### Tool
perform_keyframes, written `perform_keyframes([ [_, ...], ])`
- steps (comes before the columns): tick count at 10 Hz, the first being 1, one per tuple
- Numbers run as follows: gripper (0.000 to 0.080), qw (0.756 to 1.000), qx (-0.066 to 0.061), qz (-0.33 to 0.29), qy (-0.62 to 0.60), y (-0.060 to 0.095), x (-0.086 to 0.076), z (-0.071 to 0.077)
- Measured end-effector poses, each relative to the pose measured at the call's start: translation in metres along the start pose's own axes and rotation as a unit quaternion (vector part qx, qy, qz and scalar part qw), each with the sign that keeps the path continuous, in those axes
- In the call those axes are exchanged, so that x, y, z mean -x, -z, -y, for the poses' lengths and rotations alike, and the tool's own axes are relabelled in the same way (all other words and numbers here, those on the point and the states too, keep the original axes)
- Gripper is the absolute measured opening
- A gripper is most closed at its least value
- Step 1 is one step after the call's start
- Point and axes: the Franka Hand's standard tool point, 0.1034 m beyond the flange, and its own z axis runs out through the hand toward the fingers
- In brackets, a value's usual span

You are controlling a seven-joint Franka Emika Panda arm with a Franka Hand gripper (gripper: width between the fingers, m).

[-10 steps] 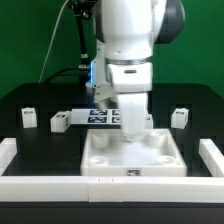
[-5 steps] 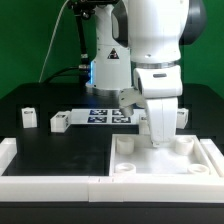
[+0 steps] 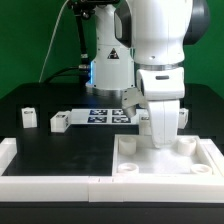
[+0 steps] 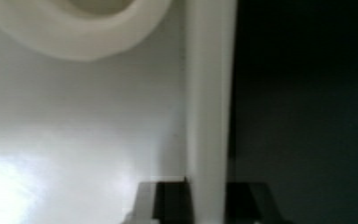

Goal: Assemble one leg

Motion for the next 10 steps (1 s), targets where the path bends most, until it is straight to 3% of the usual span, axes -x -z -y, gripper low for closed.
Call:
perform_keyframes([
  [1,0.0060,1.000,0.000,0.000,0.000,-0.0003,0.0005,0.0001],
  [3,0.0305,1.000,-0.001,0.000,-0.001,-0.0006,0.0009,0.0002],
  [4,0.0305,1.000,-0.001,0.000,-0.001,-0.0006,0.0010,0.0002],
  [5,0.0486,1.000,-0.001,0.000,-0.001,-0.0007,0.0011,0.0002],
  [6,0.0595,1.000,-0.001,0.000,-0.001,-0.0007,0.0013,0.0002],
  [10,0.0647,1.000,-0.001,0.000,-0.002,-0.0007,0.0018,0.0002],
])
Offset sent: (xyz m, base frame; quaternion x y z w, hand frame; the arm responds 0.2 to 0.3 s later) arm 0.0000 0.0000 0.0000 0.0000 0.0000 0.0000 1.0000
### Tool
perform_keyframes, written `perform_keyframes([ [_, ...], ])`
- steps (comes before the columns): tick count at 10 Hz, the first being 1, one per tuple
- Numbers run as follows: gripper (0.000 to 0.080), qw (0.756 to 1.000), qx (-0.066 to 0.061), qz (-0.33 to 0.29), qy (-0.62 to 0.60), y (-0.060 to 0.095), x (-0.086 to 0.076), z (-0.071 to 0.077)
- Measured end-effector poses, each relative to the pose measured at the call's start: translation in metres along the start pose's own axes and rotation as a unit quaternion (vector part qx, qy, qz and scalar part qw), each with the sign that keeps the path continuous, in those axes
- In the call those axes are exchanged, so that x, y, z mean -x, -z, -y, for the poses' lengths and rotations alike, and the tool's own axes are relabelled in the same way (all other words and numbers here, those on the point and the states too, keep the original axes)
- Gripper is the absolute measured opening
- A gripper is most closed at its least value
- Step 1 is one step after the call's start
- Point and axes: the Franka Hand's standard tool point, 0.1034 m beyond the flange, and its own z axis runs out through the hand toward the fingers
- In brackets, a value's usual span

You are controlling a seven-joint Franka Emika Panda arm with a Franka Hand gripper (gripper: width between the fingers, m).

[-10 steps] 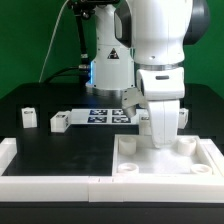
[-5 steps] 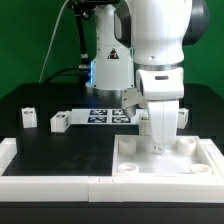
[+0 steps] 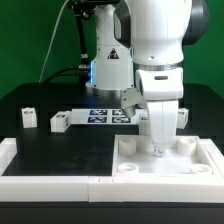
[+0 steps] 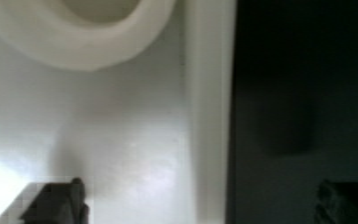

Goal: Assemble one leg

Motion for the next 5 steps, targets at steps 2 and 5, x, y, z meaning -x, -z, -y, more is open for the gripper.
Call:
perform_keyframes([
  [2,0.0649,0.999,0.003,0.004,-0.037,0.011,-0.004,0.005],
  [5,0.0649,0.996,0.005,0.016,-0.090,0.034,-0.008,0.034],
])
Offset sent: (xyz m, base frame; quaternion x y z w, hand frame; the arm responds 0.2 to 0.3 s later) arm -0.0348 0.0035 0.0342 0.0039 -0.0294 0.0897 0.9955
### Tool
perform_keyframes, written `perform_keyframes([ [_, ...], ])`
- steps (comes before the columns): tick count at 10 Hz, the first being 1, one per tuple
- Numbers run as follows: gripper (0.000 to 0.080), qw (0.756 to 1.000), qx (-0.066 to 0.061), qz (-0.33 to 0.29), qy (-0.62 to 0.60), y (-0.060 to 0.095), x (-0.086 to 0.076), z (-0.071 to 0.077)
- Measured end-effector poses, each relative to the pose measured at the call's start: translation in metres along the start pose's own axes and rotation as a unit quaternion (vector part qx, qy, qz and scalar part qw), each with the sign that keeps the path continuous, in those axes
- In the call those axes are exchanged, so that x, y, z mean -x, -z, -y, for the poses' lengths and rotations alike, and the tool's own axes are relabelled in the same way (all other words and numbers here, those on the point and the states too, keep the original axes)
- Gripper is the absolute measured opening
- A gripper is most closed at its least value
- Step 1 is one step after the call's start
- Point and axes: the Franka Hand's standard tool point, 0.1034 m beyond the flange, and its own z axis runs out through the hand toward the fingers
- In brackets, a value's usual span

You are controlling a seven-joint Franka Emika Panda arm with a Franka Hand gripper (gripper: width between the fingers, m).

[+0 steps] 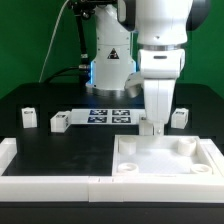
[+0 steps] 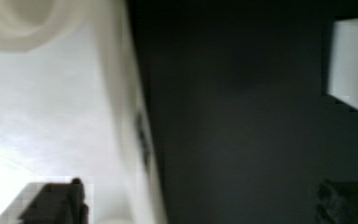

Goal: Assemble one leg

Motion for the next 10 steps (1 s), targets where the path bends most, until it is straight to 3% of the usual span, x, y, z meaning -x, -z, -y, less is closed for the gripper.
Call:
perform_keyframes([
  [3,0.0649,1.000,-0.001,0.002,-0.017,0.001,0.002,0.004],
  [6,0.0649,0.990,-0.002,0.001,-0.140,0.001,0.001,0.005],
  [8,0.0649,0.968,-0.005,-0.001,-0.250,-0.001,0.001,0.007],
  [10,0.0649,0.919,-0.011,-0.006,-0.395,-0.007,0.006,0.030],
])
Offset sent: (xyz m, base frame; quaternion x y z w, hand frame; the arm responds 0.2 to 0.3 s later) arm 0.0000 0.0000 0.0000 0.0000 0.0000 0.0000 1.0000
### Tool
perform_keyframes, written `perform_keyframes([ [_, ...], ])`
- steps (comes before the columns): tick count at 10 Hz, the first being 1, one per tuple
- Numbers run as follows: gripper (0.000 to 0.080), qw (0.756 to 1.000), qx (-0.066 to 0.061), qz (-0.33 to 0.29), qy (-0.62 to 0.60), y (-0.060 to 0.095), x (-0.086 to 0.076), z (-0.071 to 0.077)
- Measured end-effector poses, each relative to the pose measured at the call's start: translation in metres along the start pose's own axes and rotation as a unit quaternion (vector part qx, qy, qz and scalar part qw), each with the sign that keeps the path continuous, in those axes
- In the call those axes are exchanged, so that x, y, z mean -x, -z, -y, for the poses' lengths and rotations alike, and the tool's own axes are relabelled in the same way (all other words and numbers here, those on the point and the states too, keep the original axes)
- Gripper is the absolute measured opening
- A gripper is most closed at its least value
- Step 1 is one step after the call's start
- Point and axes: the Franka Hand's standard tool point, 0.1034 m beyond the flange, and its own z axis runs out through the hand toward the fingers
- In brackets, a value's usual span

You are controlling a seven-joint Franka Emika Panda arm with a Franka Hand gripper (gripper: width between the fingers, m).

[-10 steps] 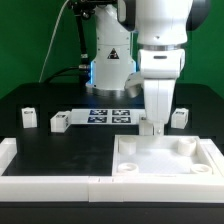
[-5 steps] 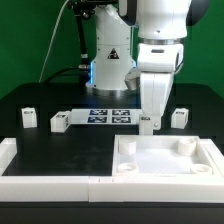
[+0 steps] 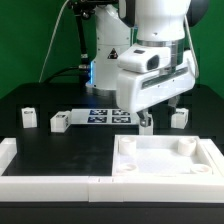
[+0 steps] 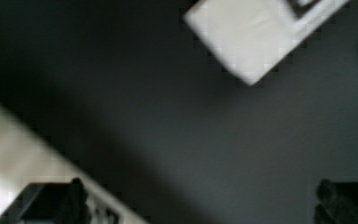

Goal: Assemble one leg

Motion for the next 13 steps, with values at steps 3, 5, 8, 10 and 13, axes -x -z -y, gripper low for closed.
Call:
perform_keyframes([
  [3,0.0649,0.971,-0.014,-0.002,-0.240,-0.002,0.017,0.020],
  [5,0.0649,0.939,-0.022,-0.007,-0.343,-0.003,0.014,0.026],
  [8,0.0649,0.879,-0.033,-0.004,-0.476,-0.003,0.013,0.030],
  [10,0.0649,0.860,-0.035,-0.001,-0.508,-0.006,0.014,0.041],
  [13,0.0649,0.889,-0.031,0.003,-0.457,-0.012,0.020,0.070],
])
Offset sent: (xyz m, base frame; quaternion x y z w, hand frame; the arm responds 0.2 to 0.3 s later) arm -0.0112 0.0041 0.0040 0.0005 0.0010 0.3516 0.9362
